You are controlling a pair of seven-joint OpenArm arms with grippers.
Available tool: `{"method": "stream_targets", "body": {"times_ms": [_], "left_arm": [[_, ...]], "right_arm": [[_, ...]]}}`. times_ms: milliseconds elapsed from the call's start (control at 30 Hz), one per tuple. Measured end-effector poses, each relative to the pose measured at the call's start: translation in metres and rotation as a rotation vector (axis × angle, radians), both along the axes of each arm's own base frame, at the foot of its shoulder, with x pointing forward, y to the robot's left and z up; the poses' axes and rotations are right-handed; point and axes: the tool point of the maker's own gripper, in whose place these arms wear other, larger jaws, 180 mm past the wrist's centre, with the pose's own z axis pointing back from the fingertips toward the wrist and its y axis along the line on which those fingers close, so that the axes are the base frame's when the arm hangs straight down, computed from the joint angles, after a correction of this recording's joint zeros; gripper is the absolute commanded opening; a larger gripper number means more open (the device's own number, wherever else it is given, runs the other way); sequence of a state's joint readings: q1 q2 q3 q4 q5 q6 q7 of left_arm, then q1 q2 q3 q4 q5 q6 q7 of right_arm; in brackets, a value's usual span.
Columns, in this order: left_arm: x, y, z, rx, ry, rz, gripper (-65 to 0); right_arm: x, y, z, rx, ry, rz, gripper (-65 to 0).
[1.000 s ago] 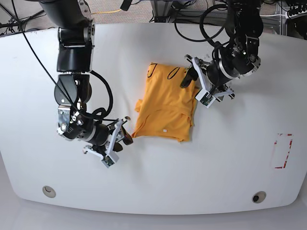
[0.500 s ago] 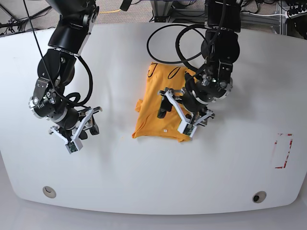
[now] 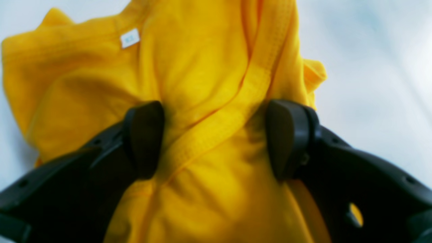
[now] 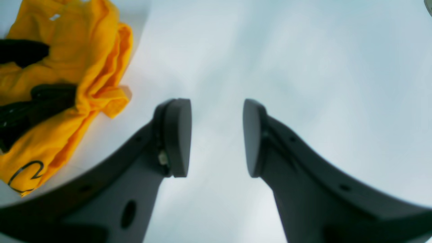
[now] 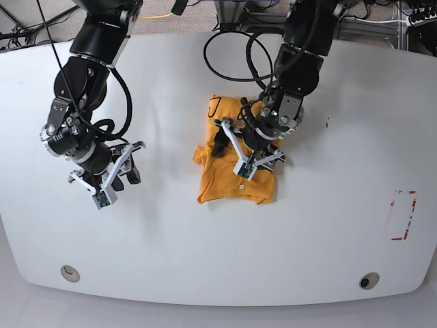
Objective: Fold the T-shirt properly
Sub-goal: 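Grasp the folded shirt with the left gripper and drag it to the table's red-marked corner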
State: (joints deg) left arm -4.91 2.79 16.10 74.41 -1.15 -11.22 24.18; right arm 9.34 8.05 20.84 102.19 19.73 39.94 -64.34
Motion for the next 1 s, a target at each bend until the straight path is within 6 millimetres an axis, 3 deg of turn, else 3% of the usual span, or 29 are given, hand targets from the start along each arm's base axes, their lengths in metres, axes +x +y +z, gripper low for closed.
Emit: {"method": "stream_targets", "body": {"times_ms": [133,233,333,400,600,833,1000], "left_arm": [[-0.004,0.021,-0.002,-0.066,0.071,-0.052,-20.8],[-0.007,0.056,-0.004,-0.071,0.116,-0.050,-20.8],[-0.005,0.110,-0.004,0.003,0.135,0.000,-20.8],[-0.005,0.158,-0.004,0.080,0.146,0.050,-20.8],[-0.026,0.269,0.001,0.227,0.175,0.164,-20.7],[-0.070,0.371,0.011,0.403,0.264,0.232,-20.6],[-0.092,0.420,0.017,0.455,0.296,0.255,-20.6]], "right_arm": [[-0.006,-0.007,0.006,-0.020,-0.011,-0.021,-41.2],[-0.007,-0.009,0.010,-0.039,-0.011,-0.026,-41.2],[-0.008,-0.008,0.017,-0.047,-0.027,-0.024,-41.2],[-0.008,-0.008,0.019,-0.052,-0.033,-0.024,-41.2],[-0.016,-0.008,0.023,-0.070,-0.047,-0.021,-41.2],[-0.019,0.005,0.025,-0.002,-0.059,0.014,-41.2],[-0.025,0.009,0.019,0.021,-0.044,0.027,-41.2]]}}
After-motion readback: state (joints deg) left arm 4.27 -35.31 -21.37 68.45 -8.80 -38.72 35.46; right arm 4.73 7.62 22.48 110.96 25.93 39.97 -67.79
